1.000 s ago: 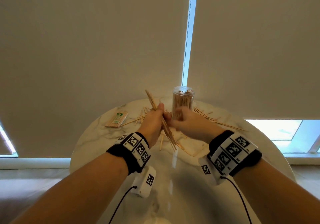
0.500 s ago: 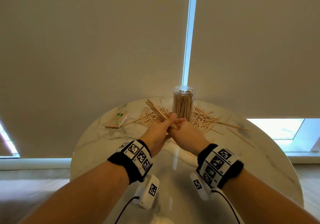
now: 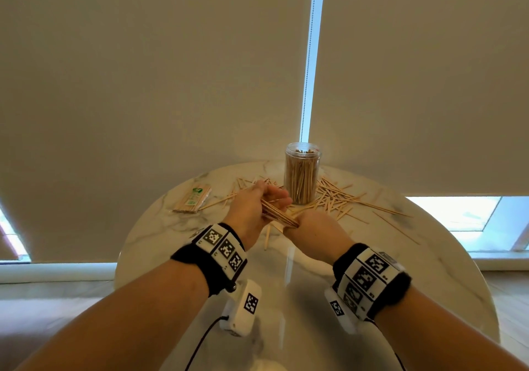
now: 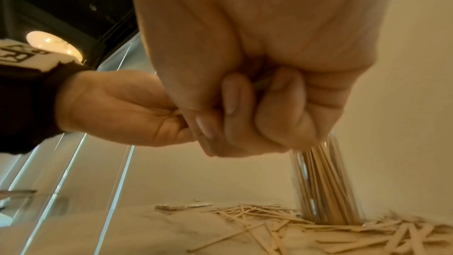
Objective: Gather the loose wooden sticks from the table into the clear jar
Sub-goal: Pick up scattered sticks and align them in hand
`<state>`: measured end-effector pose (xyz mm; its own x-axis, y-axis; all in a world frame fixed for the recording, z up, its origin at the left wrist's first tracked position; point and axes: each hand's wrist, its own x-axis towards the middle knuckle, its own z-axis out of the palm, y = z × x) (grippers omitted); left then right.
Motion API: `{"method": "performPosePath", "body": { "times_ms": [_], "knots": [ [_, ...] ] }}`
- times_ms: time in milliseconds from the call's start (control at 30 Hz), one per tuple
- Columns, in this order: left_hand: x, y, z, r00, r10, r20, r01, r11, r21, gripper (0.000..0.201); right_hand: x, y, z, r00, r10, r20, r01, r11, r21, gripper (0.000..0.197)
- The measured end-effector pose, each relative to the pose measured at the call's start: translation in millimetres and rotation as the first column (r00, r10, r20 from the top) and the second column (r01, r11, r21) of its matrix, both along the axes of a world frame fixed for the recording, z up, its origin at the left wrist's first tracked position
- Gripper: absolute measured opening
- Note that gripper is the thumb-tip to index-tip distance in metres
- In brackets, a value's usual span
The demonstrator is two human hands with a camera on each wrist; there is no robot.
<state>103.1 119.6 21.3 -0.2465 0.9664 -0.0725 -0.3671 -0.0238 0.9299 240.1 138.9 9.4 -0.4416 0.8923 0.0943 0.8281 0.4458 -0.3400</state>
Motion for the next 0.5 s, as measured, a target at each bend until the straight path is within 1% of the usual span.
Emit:
{"method": "performPosePath", "body": {
  "times_ms": [33, 100, 167, 200, 267, 333, 367, 400, 467, 500],
  "knots": [
    [-2.8, 0.8, -0.7, 0.999, 0.002, -0.054, -0.003, 1.000, -0.009, 0.043, 2.5, 0.2, -0.2, 1.000, -0.007, 0.016, 0.006, 1.000, 0.006, 0.029],
    [-6.9, 3.1, -2.0, 0.990, 0.063, -0.129, -0.066, 0.998, -0.014, 0.045, 6.2, 1.7, -0.3, 0.998, -0.040, 0.049, 0.040, 0.999, 0.018, 0.032],
    [-5.2, 5.1, -0.1, 0.984, 0.110, -0.139, -0.115, 0.993, -0.030, 0.047, 5.7, 3.4, -0.8, 0.997, -0.029, 0.076, 0.027, 0.999, 0.030, 0.029],
    [-2.7, 4.8, 0.4, 0.984, 0.080, -0.161, -0.087, 0.995, -0.041, 0.046, 3.5, 3.1, -0.3, 0.996, -0.008, 0.092, 0.003, 0.999, 0.051, 0.026],
    [4.2, 0.3, 1.1, 0.976, -0.051, -0.210, 0.034, 0.996, -0.083, 0.046, -0.7, 1.1, 1.8, 0.989, 0.027, 0.147, -0.043, 0.994, 0.102, 0.022],
    [7.6, -2.7, 1.4, 0.962, -0.137, -0.235, 0.111, 0.987, -0.119, 0.050, -0.4, 1.8, 2.1, 0.983, 0.024, 0.182, -0.048, 0.990, 0.130, 0.022],
    [8.8, -3.4, 3.6, 0.946, -0.135, -0.294, 0.101, 0.986, -0.129, 0.050, 1.6, 3.2, 2.2, 0.984, -0.005, 0.180, -0.018, 0.992, 0.126, 0.022],
    [10.4, -3.4, 6.5, 0.919, -0.107, -0.380, 0.057, 0.988, -0.140, 0.055, 4.0, 5.4, 2.0, 0.984, -0.052, 0.172, 0.033, 0.994, 0.107, 0.023],
    [11.8, 1.8, 6.8, 0.844, -0.008, -0.537, -0.073, 0.989, -0.129, 0.069, 8.6, 7.9, 4.3, 0.973, -0.152, 0.173, 0.148, 0.988, 0.038, 0.028],
    [11.9, 4.2, 4.6, 0.809, 0.010, -0.587, -0.092, 0.990, -0.111, 0.069, 9.3, 9.4, 5.2, 0.967, -0.169, 0.190, 0.171, 0.985, 0.010, 0.028]
  ]
}}
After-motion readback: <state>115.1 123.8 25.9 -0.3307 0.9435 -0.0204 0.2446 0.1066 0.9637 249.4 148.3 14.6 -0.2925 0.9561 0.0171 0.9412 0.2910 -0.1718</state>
